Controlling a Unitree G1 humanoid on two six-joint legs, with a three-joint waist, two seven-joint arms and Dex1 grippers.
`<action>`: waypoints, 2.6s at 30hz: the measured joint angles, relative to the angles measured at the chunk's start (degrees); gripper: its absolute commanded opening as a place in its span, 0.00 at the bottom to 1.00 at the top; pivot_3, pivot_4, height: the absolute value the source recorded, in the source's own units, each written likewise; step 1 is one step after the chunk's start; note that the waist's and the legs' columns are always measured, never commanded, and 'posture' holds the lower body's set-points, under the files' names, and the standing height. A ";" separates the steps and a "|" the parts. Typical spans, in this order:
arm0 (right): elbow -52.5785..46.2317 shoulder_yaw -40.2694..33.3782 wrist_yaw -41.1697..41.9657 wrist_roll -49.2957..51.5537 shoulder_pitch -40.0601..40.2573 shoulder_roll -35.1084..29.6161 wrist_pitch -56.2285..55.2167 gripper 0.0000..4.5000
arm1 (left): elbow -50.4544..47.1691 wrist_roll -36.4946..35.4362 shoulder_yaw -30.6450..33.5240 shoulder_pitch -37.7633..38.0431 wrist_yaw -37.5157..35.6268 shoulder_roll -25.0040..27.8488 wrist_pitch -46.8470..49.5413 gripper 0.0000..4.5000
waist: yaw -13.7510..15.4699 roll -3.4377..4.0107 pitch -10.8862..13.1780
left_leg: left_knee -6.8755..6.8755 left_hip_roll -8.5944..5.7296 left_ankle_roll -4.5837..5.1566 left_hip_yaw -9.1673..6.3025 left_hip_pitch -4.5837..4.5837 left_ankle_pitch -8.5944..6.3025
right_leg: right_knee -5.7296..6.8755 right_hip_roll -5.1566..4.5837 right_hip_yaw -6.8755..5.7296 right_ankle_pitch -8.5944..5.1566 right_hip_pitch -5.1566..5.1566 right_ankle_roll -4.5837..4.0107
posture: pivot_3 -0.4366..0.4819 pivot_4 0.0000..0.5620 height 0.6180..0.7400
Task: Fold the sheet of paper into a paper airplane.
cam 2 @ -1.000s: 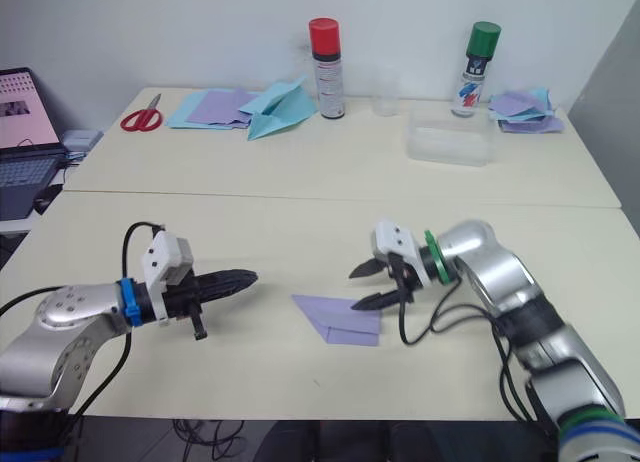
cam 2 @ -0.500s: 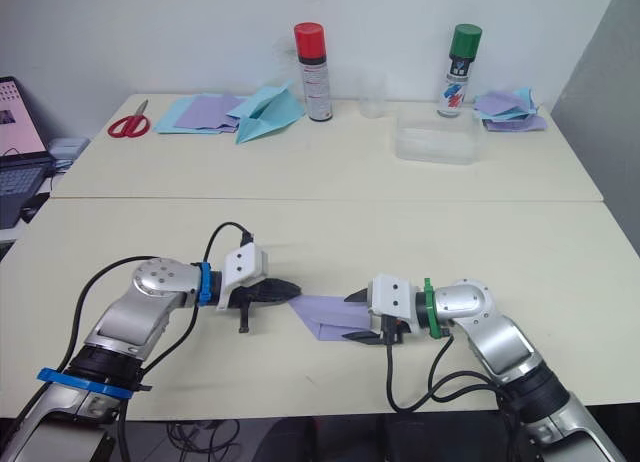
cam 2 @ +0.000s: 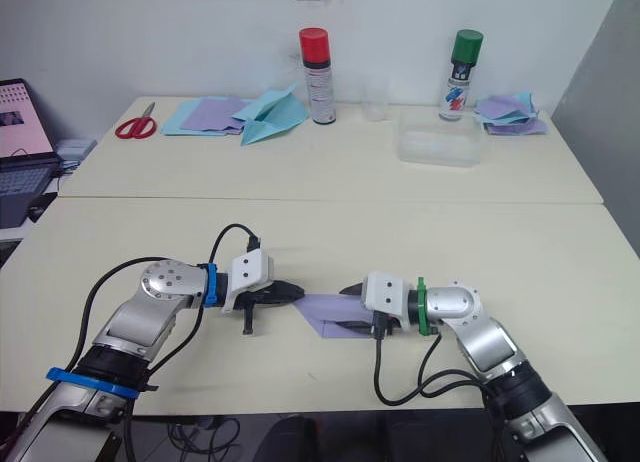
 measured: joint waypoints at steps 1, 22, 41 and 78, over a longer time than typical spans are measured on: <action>0.41 -0.11 0.47 0.10 -0.27 -0.02 -0.32 0.29 | -0.01 -0.05 0.00 0.00 -0.07 0.00 0.00 0.00 | 0.00 0.00 0.00 | 0.00 0.00 0.00 0.00 0.00 0.00 | 0.00 0.00 0.00 0.00 0.00 0.00 | 0.48 0.27 1.00; 11.01 -0.84 -0.07 0.30 -7.59 3.67 4.51 0.01 | 4.02 0.96 -0.43 -1.23 -1.48 -1.16 -4.63 0.00 | -0.03 0.00 0.00 | 0.05 -0.01 0.01 0.04 0.54 0.01 | 0.29 0.00 0.04 -0.02 0.40 -0.03 | 0.48 0.27 1.00; 16.06 0.24 -3.03 -4.83 -8.52 5.30 2.66 0.01 | 3.72 0.77 1.14 -1.25 -0.18 -0.65 -2.93 0.00 | -0.13 0.00 -0.03 | 0.01 0.03 0.01 0.09 0.78 0.00 | 0.33 0.01 0.13 -0.02 0.56 -0.04 | 0.48 0.27 1.00; 4.13 -6.18 0.74 4.85 -3.94 3.52 10.37 0.76 | -4.56 -0.96 0.85 6.56 2.64 -2.99 -0.02 0.00 | -0.13 -0.01 -0.06 | -0.03 0.03 0.01 0.02 0.82 0.00 | 0.30 0.00 0.18 -0.05 0.58 -0.07 | 0.48 0.27 1.00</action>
